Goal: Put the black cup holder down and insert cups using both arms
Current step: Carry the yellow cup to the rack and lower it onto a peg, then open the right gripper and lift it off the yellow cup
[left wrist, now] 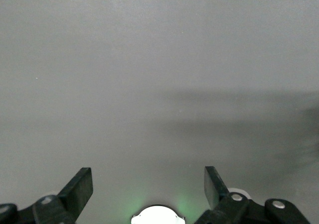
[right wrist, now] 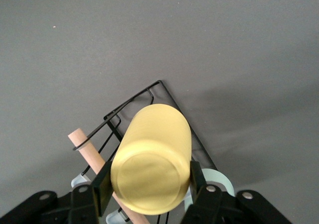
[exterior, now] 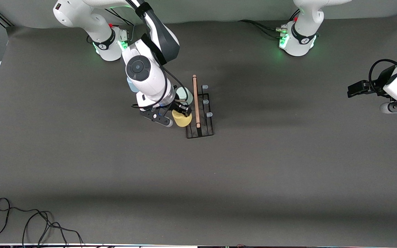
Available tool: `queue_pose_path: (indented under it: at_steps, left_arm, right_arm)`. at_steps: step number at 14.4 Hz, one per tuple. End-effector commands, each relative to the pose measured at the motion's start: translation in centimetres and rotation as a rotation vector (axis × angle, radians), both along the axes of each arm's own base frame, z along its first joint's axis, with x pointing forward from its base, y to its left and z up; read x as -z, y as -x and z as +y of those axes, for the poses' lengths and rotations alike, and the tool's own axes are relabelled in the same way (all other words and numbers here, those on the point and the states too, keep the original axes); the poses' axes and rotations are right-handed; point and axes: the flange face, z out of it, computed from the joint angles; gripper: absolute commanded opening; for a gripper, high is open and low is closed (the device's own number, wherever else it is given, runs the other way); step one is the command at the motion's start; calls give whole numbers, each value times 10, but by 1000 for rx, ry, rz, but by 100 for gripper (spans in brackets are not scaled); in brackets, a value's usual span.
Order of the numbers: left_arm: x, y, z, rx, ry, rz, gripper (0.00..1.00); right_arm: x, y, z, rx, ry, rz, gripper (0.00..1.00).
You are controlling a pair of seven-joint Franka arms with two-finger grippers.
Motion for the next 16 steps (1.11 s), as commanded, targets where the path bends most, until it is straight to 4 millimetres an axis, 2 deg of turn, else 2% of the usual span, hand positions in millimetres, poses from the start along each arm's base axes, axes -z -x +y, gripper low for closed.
queue_pose_path:
  at_steps: [1, 2, 4, 5, 8, 12, 16]
  left_arm:
    - [-4, 6, 1, -8, -8, 15, 100]
    - [-5, 6, 1, -8, -8, 13, 100]
    - [-5, 6, 1, -8, -8, 13, 100]
    - [-5, 6, 1, -8, -8, 13, 100]
    - [-5, 6, 1, -8, -8, 13, 100]
    - [-5, 6, 1, -10, -8, 13, 100]
    - [-4, 5, -1, -8, -10, 13, 100]
  right_arm:
    - [4, -2, 14, 6, 32, -11, 92]
    - [1, -3, 13, 0, 36, -12, 99]
    - [-9, -9, 2, -5, 47, -6, 100]
    - [-26, -13, -4, -11, 54, -1, 100]
    - [-81, -35, -49, -64, 109, 67, 100]
    - [-146, -53, -137, -145, 90, 99, 100]
    - [-202, -60, -231, -233, 115, 102, 100]
